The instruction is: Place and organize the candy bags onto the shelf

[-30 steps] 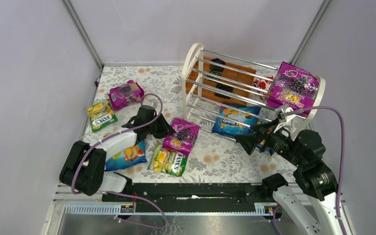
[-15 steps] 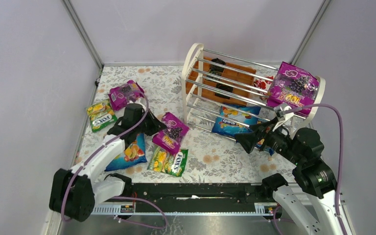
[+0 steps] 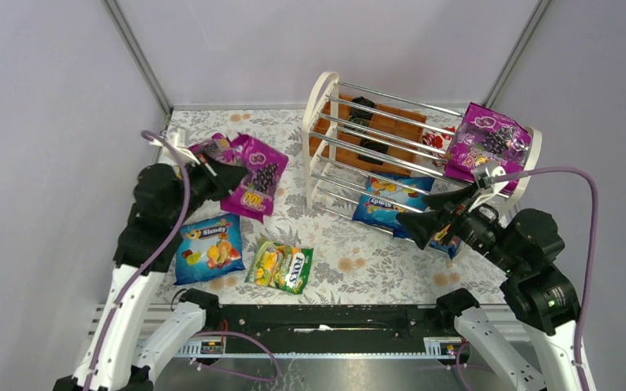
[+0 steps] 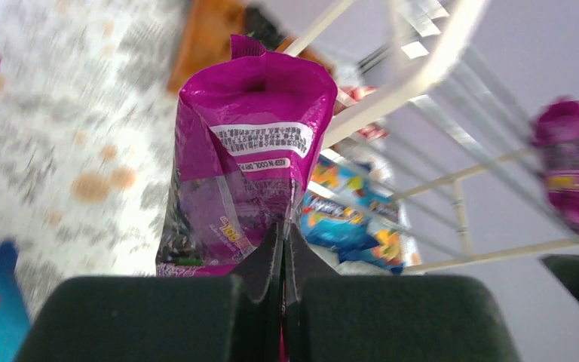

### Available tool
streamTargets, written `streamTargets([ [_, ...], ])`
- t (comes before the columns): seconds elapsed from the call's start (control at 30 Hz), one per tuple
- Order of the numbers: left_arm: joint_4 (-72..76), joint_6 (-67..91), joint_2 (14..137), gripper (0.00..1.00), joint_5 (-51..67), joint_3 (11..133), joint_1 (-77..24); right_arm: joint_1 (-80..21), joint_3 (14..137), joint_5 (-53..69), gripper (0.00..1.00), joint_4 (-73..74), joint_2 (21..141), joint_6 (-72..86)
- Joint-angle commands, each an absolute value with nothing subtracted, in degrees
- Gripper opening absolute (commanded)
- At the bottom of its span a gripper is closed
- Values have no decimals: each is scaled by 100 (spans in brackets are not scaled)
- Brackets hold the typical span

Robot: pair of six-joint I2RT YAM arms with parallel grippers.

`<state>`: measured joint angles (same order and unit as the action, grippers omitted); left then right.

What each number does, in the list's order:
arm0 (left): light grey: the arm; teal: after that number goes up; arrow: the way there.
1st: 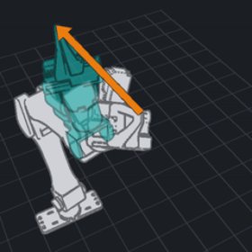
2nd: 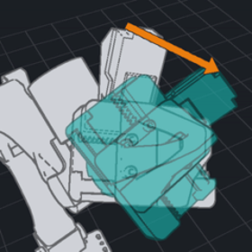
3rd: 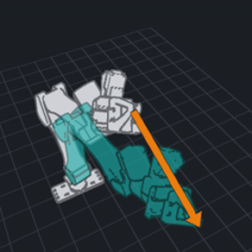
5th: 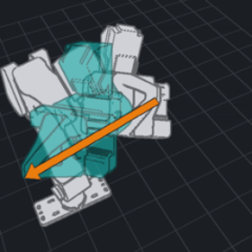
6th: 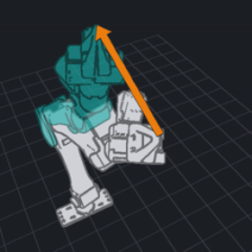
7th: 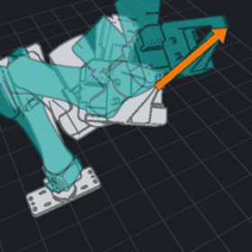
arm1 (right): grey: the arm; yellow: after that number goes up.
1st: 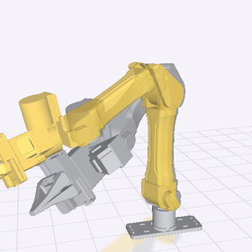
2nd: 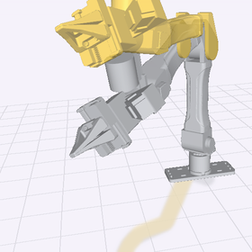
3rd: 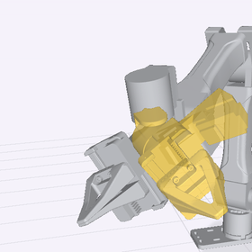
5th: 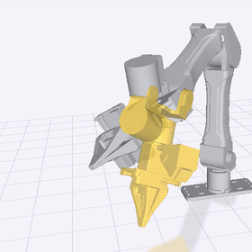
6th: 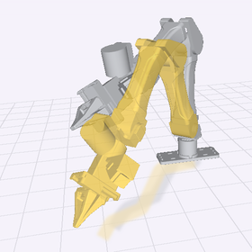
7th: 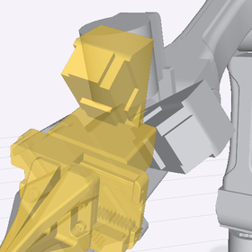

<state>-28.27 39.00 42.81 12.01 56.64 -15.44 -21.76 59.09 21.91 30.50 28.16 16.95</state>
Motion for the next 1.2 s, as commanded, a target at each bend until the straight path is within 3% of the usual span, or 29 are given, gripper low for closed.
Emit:
streamTargets([
  [0.0,-1278,3666,4093,0,1910,6756,-1538,-2221,6341,2116,100,2907,3026,1745],
  [0.27,1830,5597,5034,0,3055,7383,-1538,-2220,6989,1859,100,2412,3372,2115],
  [0.47,4032,7379,5999,0,3011,7519,-1696,-2219,7005,2239,100,1071,3869,3190],
  [0.77,4744,7518,6881,0,2304,7765,-2733,-2266,6822,3026,100,-1766,5385,5873],
  [1.0,5013,7550,7292,0,2136,8035,-3242,-2794,7121,2097,100,-1272,5871,5844],
  [1.17,5144,7451,7389,0,1952,7999,-3577,-2912,6855,1936,100,-1953,5873,6007],
])
